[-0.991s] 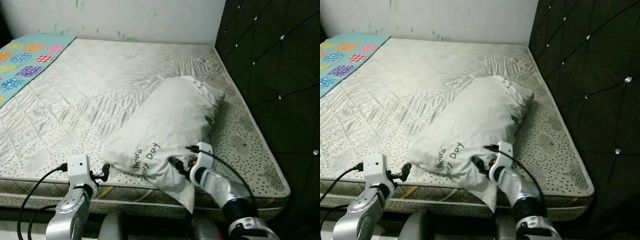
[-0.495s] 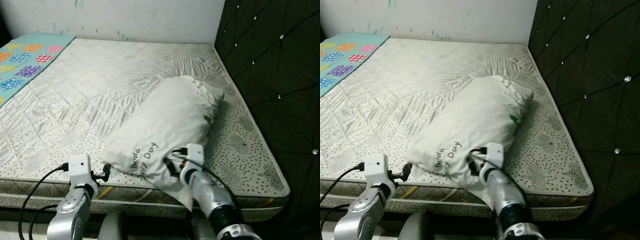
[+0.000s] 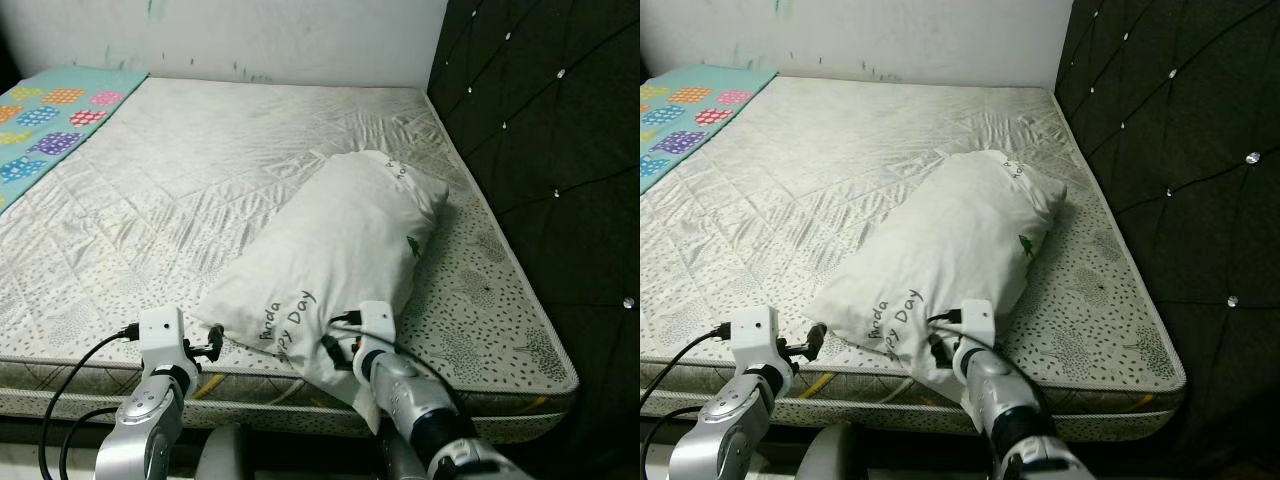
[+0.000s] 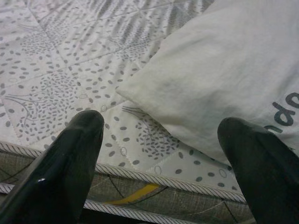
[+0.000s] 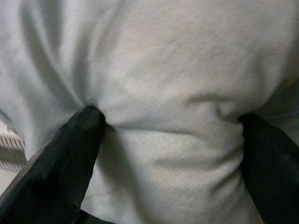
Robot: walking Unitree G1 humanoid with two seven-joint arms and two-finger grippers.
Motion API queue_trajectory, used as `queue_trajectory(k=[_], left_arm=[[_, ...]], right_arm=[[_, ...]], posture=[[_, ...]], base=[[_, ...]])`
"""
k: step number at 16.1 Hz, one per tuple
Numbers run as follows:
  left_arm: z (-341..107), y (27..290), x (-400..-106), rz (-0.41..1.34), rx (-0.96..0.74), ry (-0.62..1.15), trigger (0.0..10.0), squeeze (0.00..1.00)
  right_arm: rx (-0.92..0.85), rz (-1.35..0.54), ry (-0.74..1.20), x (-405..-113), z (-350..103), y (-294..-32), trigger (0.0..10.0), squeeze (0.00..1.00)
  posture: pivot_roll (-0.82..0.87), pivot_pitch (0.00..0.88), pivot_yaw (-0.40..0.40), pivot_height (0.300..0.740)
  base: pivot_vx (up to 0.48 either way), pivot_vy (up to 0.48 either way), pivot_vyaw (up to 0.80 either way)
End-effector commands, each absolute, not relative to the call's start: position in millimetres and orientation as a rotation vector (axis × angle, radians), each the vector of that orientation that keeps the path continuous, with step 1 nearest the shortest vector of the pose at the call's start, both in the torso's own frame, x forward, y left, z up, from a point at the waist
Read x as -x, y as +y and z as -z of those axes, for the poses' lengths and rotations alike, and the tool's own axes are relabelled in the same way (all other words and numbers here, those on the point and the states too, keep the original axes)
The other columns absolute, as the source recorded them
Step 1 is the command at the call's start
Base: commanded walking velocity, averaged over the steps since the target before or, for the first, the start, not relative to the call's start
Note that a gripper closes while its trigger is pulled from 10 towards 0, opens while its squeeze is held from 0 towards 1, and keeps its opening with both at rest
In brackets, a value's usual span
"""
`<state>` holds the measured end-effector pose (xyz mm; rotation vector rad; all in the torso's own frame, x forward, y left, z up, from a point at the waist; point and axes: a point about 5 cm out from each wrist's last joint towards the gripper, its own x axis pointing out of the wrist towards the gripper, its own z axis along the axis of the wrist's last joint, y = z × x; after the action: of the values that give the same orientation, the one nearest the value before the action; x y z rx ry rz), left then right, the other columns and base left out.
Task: Clean up the room
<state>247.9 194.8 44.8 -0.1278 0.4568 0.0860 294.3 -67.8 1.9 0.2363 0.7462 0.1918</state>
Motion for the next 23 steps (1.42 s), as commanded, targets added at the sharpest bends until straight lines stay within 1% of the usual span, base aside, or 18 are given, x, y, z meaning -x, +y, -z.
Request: queue_trajectory(k=[1, 3, 4, 5, 7, 10, 17, 23], left_arm=[[-50, 195, -250, -0.088, 0.117, 0.443, 10.0, 0.0], [-50, 195, -250, -0.089, 0.118, 0.445, 10.0, 0.0], [-51, 196, -250, -0.09, 0.12, 0.446, 10.0, 0.0], [-51, 195, -250, -0.091, 0.123, 0.447, 10.0, 0.0], [-51, 195, -249, -0.09, 0.124, 0.448, 10.0, 0.0], [-50, 194, -248, -0.09, 0.125, 0.452, 10.0, 0.0], [-50, 196, -249, -0.091, 0.117, 0.454, 10.0, 0.0], [-50, 195, -251, -0.088, 0.113, 0.454, 10.0, 0.0]], right_arm=[[-0.307, -0.23, 0.772, -292, -5, -43, 10.0, 0.0], [-0.394, -0.17, 0.752, -299, -8, -53, 10.0, 0.0], [-0.401, -0.161, 0.746, -301, -8, -55, 10.0, 0.0], [-0.385, -0.15, 0.761, -296, -2, -57, 0.0, 0.0], [-0.38, -0.152, 0.769, -290, 4, -56, 0.0, 0.0], [-0.362, -0.186, 0.749, -292, 2, -52, 0.0, 0.0], [-0.368, -0.141, 0.735, -295, 2, -60, 0.0, 0.0], [-0.371, -0.168, 0.74, -295, 1, -57, 0.0, 0.0]], posture=[[-0.04, 0.0, -0.017, 0.617], [-0.03, 0.0, -0.016, 0.617], [-0.02, 0.0, -0.016, 0.617], [-0.02, 0.0, -0.016, 0.617], [-0.01, 0.0, -0.021, 0.617], [-0.02, 0.0, -0.019, 0.617], [-0.02, 0.0, -0.019, 0.617], [-0.02, 0.0, -0.018, 0.617]], base=[[0.0, 0.0, 0.0], [0.0, 0.0, 0.0], [0.0, 0.0, 0.0], [0.0, 0.0, 0.0], [0.0, 0.0, 0.0], [0.0, 0.0, 0.0], [0.0, 0.0, 0.0], [0.0, 0.0, 0.0]])
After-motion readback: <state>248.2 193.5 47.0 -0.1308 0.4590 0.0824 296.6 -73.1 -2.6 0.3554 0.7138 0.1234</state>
